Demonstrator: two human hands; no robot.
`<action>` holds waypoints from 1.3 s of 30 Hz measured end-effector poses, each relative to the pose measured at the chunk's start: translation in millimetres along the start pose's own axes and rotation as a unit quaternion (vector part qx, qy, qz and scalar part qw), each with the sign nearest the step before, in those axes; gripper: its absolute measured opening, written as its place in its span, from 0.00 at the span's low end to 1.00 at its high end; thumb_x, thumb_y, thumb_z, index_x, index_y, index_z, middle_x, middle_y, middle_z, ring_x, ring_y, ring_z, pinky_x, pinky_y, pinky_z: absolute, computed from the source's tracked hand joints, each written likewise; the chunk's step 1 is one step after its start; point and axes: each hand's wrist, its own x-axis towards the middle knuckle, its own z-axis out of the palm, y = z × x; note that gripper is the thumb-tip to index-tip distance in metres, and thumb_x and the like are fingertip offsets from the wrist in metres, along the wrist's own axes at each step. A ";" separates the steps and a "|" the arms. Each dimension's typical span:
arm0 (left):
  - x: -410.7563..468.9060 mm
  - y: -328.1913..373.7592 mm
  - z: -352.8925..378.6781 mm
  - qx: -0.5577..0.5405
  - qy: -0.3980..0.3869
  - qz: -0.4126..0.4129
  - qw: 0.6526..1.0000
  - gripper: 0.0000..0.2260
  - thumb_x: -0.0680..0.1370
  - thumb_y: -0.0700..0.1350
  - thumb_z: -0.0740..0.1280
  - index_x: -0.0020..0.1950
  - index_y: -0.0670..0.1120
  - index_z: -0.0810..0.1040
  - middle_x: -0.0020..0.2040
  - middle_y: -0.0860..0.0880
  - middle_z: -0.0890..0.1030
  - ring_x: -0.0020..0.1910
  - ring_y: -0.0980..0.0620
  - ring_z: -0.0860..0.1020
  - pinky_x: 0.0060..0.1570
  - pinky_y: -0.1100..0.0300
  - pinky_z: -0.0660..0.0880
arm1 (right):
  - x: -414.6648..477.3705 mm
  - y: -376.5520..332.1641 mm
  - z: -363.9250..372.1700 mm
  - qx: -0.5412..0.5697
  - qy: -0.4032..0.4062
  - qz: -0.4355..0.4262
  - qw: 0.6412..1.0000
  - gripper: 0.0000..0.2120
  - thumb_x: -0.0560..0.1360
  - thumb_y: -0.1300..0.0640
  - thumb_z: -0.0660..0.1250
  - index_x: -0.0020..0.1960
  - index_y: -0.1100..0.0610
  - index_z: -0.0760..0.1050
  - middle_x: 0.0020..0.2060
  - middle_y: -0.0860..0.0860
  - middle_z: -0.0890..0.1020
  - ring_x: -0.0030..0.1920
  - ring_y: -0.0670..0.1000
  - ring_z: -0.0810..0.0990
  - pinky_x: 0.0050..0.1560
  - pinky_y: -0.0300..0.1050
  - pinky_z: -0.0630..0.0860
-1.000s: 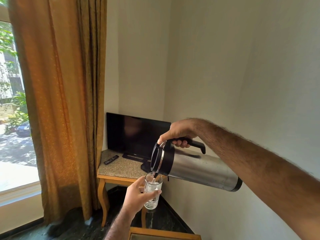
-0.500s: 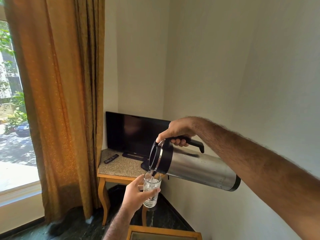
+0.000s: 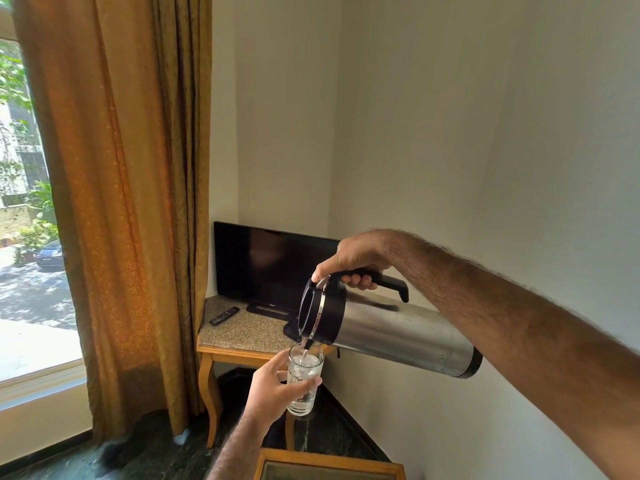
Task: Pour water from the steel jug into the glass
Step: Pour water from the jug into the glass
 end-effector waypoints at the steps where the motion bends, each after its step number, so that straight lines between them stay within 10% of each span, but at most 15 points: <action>1: 0.0 -0.2 -0.1 -0.001 0.000 -0.003 1.000 0.24 0.59 0.61 0.84 0.50 0.78 0.80 0.51 0.73 0.85 0.50 0.70 0.84 0.36 0.73 0.80 | 0.1 -0.2 -0.1 0.000 0.000 0.000 1.000 0.26 0.73 0.37 0.76 0.28 0.54 0.74 0.25 0.50 0.73 0.23 0.50 0.71 0.30 0.40 0.72; 39: -4.0 -13.5 -0.5 -0.005 0.021 -0.007 1.000 0.24 0.60 0.61 0.84 0.51 0.78 0.80 0.52 0.67 0.88 0.51 0.65 0.86 0.45 0.67 0.80 | 4.0 30.3 17.0 0.106 -0.013 -0.027 0.994 0.25 0.69 0.37 0.78 0.25 0.52 0.74 0.25 0.49 0.73 0.23 0.49 0.70 0.28 0.39 0.71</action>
